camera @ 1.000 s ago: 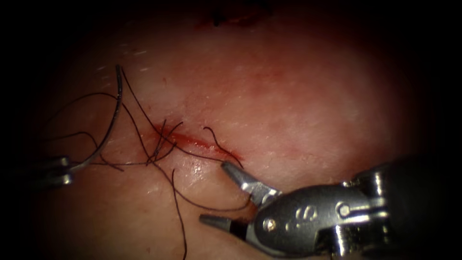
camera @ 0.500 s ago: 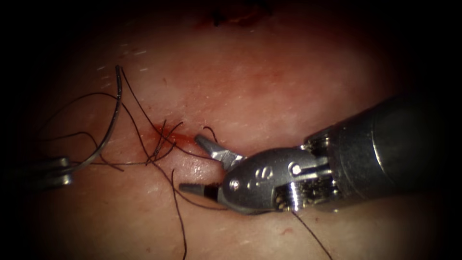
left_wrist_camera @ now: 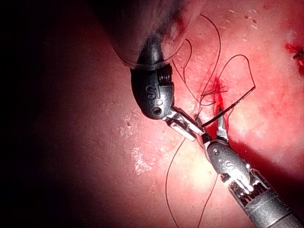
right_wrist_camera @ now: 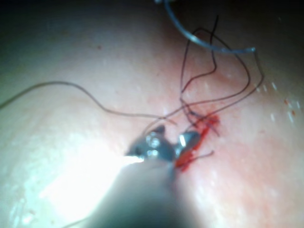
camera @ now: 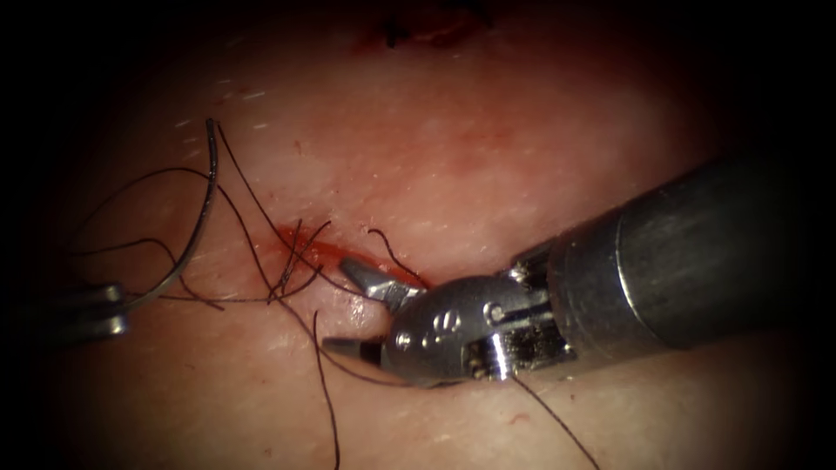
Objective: Wound Closure
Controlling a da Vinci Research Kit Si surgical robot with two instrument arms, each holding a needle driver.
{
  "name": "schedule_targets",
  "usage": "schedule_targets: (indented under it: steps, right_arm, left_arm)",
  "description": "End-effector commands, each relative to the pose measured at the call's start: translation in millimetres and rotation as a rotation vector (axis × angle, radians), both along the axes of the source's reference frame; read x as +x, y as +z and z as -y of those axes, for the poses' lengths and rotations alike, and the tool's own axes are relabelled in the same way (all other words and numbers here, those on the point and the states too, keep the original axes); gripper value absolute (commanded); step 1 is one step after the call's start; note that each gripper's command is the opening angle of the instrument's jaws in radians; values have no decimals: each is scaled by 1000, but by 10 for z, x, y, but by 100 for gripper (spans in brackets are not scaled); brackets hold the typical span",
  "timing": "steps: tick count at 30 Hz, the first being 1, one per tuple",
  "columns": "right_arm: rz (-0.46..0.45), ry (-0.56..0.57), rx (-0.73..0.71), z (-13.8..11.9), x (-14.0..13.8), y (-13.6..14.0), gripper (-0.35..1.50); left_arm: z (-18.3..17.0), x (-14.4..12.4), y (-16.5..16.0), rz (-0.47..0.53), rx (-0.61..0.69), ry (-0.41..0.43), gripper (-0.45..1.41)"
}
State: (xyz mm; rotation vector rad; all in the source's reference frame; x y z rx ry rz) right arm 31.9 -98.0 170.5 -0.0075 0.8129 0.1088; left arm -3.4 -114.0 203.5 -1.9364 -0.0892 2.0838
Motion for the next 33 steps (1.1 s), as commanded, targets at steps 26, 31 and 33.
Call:
schedule_targets:
  steps: [26,31,33]
  right_arm:
    - [-17,-37,-17,19,37,-1,36]
    - [-17,-43,-16,23,35,-2,29]
    - [-16,-46,-16,24,33,-2,14]
  left_arm:
    - [15,-11,-3,5,7,-1,-45]
    - [15,-11,-3,5,7,-1,-45]
    - [15,-11,-3,5,7,-1,-45]
